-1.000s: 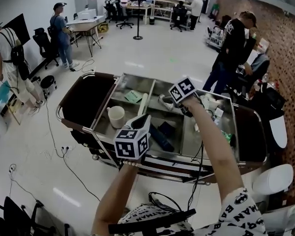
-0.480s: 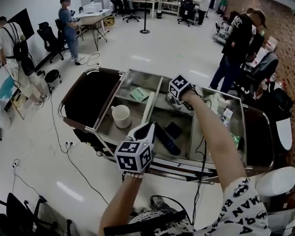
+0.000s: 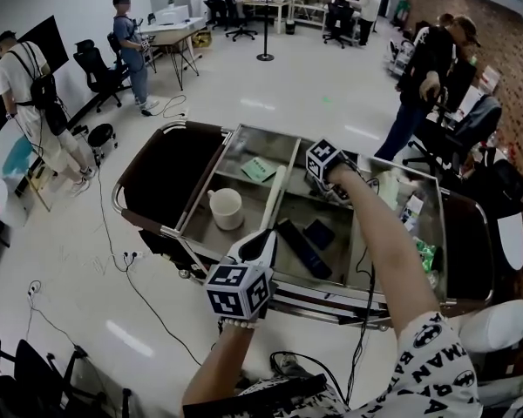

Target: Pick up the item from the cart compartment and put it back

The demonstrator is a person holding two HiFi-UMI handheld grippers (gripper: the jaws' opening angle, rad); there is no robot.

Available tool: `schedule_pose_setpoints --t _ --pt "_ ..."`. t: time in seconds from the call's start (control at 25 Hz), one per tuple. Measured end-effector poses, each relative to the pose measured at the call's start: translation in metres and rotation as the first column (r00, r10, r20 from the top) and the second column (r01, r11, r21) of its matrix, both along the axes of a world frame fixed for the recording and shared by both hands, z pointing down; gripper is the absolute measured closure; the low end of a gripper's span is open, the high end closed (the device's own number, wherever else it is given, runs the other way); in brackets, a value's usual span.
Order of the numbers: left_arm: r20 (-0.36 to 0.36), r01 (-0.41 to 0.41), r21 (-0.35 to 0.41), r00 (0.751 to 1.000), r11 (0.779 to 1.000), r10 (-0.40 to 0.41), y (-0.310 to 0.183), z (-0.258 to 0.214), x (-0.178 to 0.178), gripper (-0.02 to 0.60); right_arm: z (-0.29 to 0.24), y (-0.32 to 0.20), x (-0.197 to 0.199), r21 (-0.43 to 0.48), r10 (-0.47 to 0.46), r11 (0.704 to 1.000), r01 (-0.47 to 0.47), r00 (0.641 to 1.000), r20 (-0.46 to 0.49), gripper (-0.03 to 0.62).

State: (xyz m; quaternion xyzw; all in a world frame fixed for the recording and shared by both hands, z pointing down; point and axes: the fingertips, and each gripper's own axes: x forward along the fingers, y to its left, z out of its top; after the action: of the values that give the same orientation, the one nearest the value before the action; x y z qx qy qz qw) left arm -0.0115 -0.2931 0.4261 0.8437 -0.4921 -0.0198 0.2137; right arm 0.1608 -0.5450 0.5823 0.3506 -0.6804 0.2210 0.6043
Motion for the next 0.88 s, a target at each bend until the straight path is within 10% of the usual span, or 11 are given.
schedule_pose_setpoints --t 0.08,0.48,0.88 --pt "0.002 0.001 0.0 1.0 1.0 -0.001 0.001 0.002 -0.001 0.566 0.0 0.001 0.003 0.006 0.005 1.0 -0.005 1.0 -0.009 0.43" --pt "0.004 -0.023 0.04 1.0 0.999 0.022 -0.001 -0.016 -0.003 0.566 -0.091 0.019 -0.013 0.204 -0.004 0.978 -0.044 0.973 0.231 0.444" --pt "-0.004 -0.052 0.104 0.999 0.993 0.052 -0.006 -0.039 -0.005 0.566 -0.205 0.096 -0.026 0.407 -0.082 0.893 -0.194 0.818 0.57 0.444"
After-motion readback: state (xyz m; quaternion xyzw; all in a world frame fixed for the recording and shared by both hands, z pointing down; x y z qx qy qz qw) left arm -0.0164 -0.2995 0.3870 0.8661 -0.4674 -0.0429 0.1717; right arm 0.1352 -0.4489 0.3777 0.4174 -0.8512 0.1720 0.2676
